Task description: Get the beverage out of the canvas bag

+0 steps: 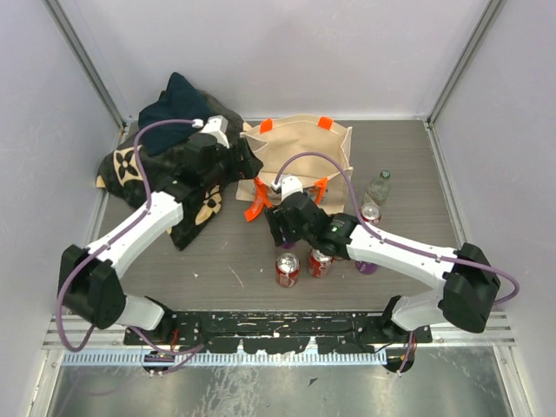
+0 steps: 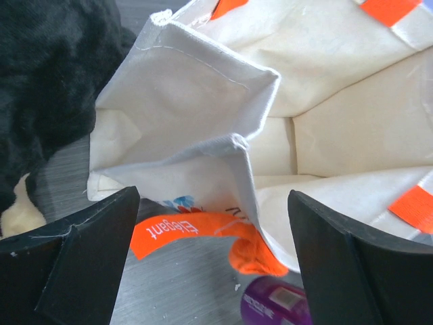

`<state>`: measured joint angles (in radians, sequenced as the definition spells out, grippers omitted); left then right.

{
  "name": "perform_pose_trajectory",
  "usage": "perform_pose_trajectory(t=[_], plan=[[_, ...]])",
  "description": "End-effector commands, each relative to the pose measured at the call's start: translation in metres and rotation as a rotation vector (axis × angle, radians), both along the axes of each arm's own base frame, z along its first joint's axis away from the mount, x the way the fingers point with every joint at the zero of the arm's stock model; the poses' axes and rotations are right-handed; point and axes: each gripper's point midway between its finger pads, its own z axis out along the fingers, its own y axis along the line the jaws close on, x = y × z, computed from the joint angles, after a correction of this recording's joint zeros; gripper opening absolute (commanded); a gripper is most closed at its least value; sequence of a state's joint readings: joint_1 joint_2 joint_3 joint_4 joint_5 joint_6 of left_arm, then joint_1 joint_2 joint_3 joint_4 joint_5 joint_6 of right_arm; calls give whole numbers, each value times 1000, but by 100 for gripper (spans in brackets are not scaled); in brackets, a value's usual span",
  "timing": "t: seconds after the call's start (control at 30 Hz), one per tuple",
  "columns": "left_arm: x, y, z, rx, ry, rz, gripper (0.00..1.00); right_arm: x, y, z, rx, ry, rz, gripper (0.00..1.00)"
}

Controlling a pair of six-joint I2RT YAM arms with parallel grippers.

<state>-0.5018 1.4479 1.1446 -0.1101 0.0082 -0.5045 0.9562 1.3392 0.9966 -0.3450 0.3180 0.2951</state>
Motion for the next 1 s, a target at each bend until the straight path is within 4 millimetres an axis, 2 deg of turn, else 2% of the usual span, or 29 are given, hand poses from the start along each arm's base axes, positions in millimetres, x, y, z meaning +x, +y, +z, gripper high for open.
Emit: perform_pose_trajectory(t=[0.0,0.07,0.1,0.27,0.33,0.37,0.4,0.47,0.53,0.57,0.6,0.63,0.73,0.83,0.97], plan=[[-18,19,16,28,-51,16,98,22,20,18,148,-52,-23,1],[-27,31,17,53,-56,39,98,27,18,7,133,-43,-37,1],[-34,38,25,54,-76,51,98,30,17,2,123,-38,-45,1],[-60,68,12,90,-69,119,98,40,7,-23,81,-15,-87,1],[-71,78,9,93,-73,146,98,40,4,-33,62,-4,-99,4],[-75,83,8,97,-75,159,98,40,2,-38,54,0,-105,9],[-80,88,7,103,-77,170,98,40,0,-43,45,7,-112,15],[-87,97,4,115,-75,188,98,37,-3,-53,35,24,-123,36],[-94,103,1,131,-68,195,98,33,-5,-57,39,39,-130,72],[-97,105,-1,138,-63,197,98,32,-7,-57,43,40,-134,86],[-99,107,-2,145,-58,202,98,31,-8,-54,45,34,-141,97],[-101,110,-5,155,-49,207,98,30,-10,-51,42,24,-147,100],[-108,117,-8,182,-31,219,98,31,-16,-34,22,-11,-159,100],[-113,124,-7,197,-27,234,98,30,-19,-7,14,-53,-161,100],[-119,129,-1,217,-28,230,98,26,-28,43,60,-118,-190,100]])
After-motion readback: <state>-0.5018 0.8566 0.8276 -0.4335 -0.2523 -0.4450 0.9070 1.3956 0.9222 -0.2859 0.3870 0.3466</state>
